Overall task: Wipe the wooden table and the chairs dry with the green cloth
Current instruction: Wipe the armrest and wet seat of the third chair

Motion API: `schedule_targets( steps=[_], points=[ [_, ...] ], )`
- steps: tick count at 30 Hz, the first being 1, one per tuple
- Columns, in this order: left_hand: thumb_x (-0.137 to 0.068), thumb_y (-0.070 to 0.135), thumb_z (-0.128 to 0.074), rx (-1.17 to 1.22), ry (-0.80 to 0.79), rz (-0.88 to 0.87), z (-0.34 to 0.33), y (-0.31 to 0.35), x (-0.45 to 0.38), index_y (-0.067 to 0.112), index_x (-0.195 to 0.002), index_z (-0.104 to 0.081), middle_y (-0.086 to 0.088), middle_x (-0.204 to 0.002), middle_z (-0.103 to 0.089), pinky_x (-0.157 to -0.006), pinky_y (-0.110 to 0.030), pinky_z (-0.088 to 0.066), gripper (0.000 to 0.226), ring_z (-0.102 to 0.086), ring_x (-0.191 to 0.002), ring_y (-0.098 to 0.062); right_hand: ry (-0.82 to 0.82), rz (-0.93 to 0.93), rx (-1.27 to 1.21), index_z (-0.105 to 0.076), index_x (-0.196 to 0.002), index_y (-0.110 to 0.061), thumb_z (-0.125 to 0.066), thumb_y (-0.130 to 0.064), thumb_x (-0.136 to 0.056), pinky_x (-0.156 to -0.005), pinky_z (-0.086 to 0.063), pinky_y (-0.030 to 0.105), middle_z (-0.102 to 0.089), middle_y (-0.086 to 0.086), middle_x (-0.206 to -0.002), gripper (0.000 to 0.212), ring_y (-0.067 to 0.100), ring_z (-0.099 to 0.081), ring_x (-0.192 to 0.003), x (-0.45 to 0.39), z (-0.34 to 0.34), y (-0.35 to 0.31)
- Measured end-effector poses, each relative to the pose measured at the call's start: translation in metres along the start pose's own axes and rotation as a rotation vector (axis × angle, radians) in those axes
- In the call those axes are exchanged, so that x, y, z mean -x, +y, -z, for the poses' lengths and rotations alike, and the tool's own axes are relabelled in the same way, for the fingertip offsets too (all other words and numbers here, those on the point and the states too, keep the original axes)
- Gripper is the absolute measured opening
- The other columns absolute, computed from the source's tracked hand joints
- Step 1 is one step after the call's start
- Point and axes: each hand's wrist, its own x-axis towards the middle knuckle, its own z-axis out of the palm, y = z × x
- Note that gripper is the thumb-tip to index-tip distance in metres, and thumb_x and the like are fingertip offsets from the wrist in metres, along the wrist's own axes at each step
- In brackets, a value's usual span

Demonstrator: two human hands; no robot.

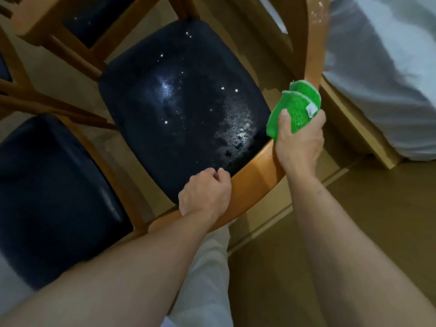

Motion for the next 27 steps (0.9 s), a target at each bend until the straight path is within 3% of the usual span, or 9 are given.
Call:
schedule_targets(
  steps=[5,7,9,11,15,18,21,24,27],
  points=[
    [-0.085,0.053,-0.024,-0.024,0.012,-0.002,0.000,0.000,0.001,0.025,-0.068,-0.054,0.008,-0.065,-0.054,-0.065,-0.037,-0.048,0.045,-0.055,-0.064,-0.017,-0.054,-0.117,-0.190,-0.017,-0.145,-0.026,-0.057,-0.053,-0.086,-0.076,-0.044,0.027,-0.050,-0.006,-0.118,0.076,0.010,-0.053,-0.099,0.079,-0.008,0.020],
    [-0.084,0.053,-0.023,-0.051,0.015,0.006,-0.001,0.000,0.000,0.025,-0.069,-0.053,0.008,-0.066,-0.053,-0.062,-0.035,-0.042,0.044,-0.054,-0.064,-0.019,-0.099,-0.200,-0.259,-0.017,-0.144,-0.026,-0.060,-0.049,-0.086,-0.070,-0.049,0.017,-0.055,-0.005,-0.115,0.076,0.004,-0.058,-0.094,0.110,-0.017,0.027],
    [-0.083,0.053,-0.022,-0.069,0.029,0.004,-0.002,0.000,0.001,0.025,-0.067,-0.051,0.009,-0.063,-0.050,-0.057,-0.033,-0.035,0.043,-0.049,-0.061,-0.018,-0.101,-0.233,-0.288,-0.026,-0.139,-0.024,-0.063,-0.045,-0.086,-0.058,-0.042,0.004,-0.059,-0.009,-0.105,0.069,-0.010,-0.058,-0.084,0.120,-0.021,0.031],
    [-0.083,0.052,-0.020,-0.071,0.045,-0.009,-0.003,-0.001,0.002,0.026,-0.063,-0.047,0.011,-0.060,-0.046,-0.055,-0.032,-0.032,0.043,-0.046,-0.057,-0.015,-0.079,-0.242,-0.265,-0.033,-0.131,-0.026,-0.064,-0.049,-0.083,-0.052,-0.040,0.008,-0.056,-0.016,-0.096,0.062,-0.014,-0.055,-0.078,0.107,-0.018,0.029],
    [-0.084,0.050,-0.020,-0.050,0.051,-0.038,-0.004,-0.002,0.003,0.027,-0.059,-0.047,0.011,-0.053,-0.048,-0.047,-0.026,-0.027,0.044,-0.045,-0.050,-0.006,-0.056,-0.284,-0.236,-0.040,-0.117,-0.031,-0.062,-0.057,-0.082,-0.058,-0.038,0.020,-0.051,-0.021,-0.090,0.049,0.000,-0.054,-0.080,0.033,-0.004,0.013],
    [-0.084,0.050,-0.020,-0.041,0.064,-0.050,-0.005,-0.004,0.004,0.027,-0.057,-0.046,0.012,-0.051,-0.047,-0.045,-0.023,-0.021,0.043,-0.043,-0.048,-0.004,-0.049,-0.202,-0.100,-0.038,-0.108,-0.030,-0.062,-0.052,-0.083,-0.062,-0.043,0.027,-0.048,-0.016,-0.088,0.041,0.011,-0.055,-0.085,-0.017,0.002,-0.007],
    [-0.083,0.049,-0.020,-0.027,0.023,-0.032,-0.005,-0.004,0.003,0.027,-0.059,-0.047,0.011,-0.055,-0.047,-0.049,-0.028,-0.028,0.042,-0.043,-0.051,-0.006,-0.012,-0.147,0.007,-0.036,-0.107,-0.027,-0.061,-0.048,-0.083,-0.066,-0.047,0.034,-0.051,-0.007,-0.093,0.041,0.016,-0.056,-0.087,-0.022,0.002,-0.013],
    [-0.084,0.048,-0.020,-0.038,-0.010,-0.028,-0.002,-0.001,0.003,0.029,-0.064,-0.049,0.012,-0.057,-0.045,-0.056,-0.033,-0.034,0.039,-0.041,-0.052,-0.009,0.026,-0.142,0.020,-0.037,-0.114,-0.022,-0.060,-0.049,-0.081,-0.079,-0.049,0.042,-0.053,-0.001,-0.106,0.048,0.019,-0.054,-0.095,0.004,0.002,-0.010],
    [-0.083,0.048,-0.019,-0.025,-0.031,-0.035,-0.003,-0.001,0.002,0.030,-0.066,-0.049,0.012,-0.058,-0.044,-0.058,-0.035,-0.037,0.039,-0.045,-0.055,-0.014,0.057,-0.154,-0.058,-0.037,-0.125,-0.018,-0.065,-0.050,-0.079,-0.078,-0.040,0.031,-0.052,0.000,-0.110,0.063,0.018,-0.052,-0.099,0.043,-0.004,0.000]
  ],
)
